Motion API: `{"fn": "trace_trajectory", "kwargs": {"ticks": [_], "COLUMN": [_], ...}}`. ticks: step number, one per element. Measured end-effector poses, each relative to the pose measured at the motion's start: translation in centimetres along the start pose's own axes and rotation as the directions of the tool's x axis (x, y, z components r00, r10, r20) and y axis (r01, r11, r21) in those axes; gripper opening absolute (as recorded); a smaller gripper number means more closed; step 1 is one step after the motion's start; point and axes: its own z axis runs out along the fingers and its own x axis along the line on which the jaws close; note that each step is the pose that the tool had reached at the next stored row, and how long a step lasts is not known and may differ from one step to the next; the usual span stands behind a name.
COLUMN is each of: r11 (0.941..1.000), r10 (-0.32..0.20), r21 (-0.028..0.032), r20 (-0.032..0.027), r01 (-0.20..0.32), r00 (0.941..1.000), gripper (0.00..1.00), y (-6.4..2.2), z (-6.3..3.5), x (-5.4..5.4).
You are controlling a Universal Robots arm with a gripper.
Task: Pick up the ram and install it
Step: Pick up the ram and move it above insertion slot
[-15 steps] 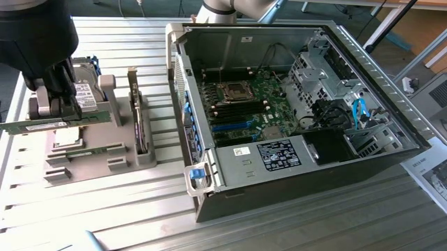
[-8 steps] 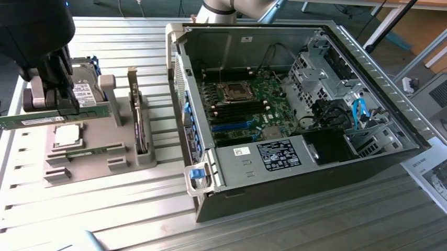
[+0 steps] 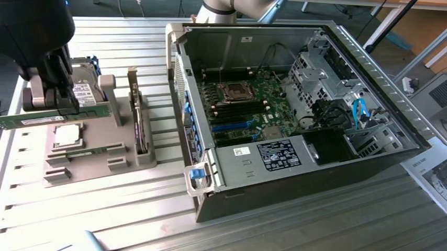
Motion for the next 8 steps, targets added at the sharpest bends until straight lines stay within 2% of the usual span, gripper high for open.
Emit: {"fn": "trace_trajectory", "kwargs": {"ticks": [8], "r11": [1.0], "r10": [0.0], "r21": [0.0001], "r20": [0.0], "r01": [0.0], "r00": [1.0], "gripper": [0.12], "y": [0.01], "z": [-0.26], "x": [-0.01]}}
